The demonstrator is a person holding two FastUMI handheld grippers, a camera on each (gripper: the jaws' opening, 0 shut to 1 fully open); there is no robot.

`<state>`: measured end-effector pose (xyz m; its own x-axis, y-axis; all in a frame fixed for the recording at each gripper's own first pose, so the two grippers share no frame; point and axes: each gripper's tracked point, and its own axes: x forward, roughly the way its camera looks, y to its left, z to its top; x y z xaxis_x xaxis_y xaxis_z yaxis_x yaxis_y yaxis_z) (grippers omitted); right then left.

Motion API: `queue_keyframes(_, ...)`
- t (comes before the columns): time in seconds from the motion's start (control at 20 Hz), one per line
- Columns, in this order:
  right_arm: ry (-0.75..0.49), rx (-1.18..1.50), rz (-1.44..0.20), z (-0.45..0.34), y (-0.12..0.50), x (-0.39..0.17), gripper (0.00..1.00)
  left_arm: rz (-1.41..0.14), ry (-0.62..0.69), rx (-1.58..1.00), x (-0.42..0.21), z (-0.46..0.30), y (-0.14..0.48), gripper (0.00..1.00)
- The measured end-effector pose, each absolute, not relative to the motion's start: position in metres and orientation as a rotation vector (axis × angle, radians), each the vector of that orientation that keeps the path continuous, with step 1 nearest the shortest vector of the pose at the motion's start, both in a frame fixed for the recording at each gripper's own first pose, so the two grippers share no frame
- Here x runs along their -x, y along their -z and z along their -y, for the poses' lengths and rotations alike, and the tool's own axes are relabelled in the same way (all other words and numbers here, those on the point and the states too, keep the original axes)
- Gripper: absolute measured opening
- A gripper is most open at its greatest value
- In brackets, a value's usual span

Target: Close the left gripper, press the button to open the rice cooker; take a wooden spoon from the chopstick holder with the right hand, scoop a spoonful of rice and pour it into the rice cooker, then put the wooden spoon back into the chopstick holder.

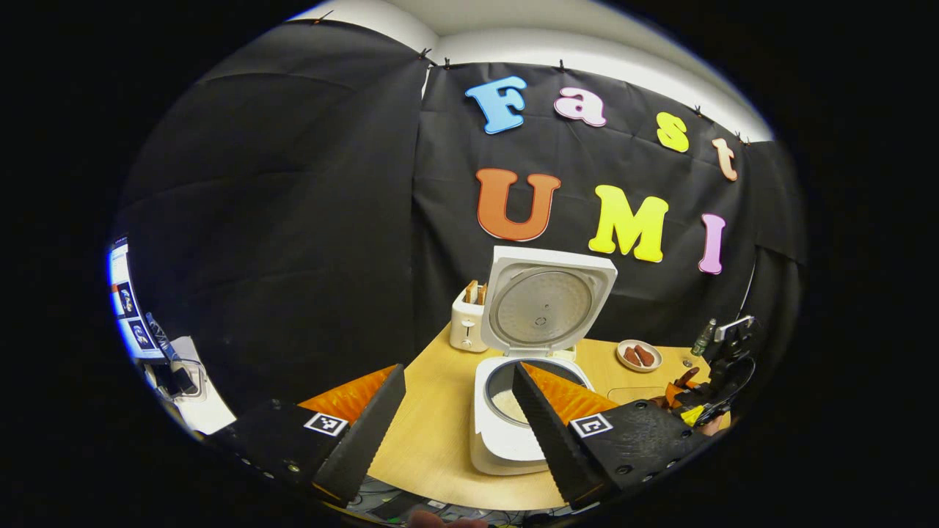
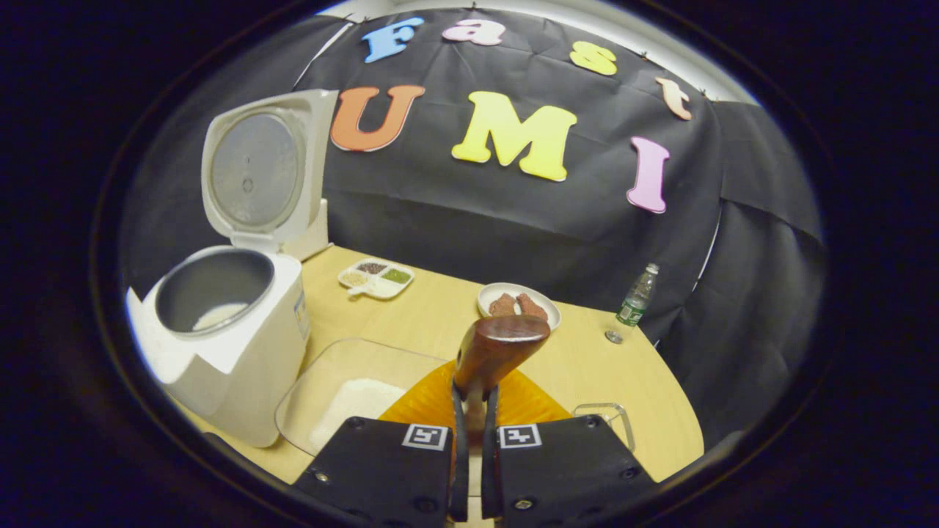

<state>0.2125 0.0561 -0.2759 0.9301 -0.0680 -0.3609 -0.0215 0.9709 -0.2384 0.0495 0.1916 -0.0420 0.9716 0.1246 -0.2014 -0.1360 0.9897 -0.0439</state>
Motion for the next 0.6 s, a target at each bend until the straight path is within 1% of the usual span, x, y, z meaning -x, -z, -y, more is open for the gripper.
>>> queue_keyframes(0.15, 0.017, 0.188, -0.383, -0.067, 0.285, -0.211, 0.12, -0.221, -0.132, 0.051, -0.047, -0.191, 0.048, 0.95)
queue_keyframes(0.4, -0.074, -0.044, -0.432, -0.113, 0.291, -0.204, 0.12, -0.235, -0.107, 0.042, -0.046, -0.179, 0.052, 0.95)
queue_keyframes(0.6, -0.120, -0.251, -0.481, -0.129, 0.290, -0.200, 0.12, -0.231, -0.101, 0.040, -0.042, -0.175, 0.051, 0.95)
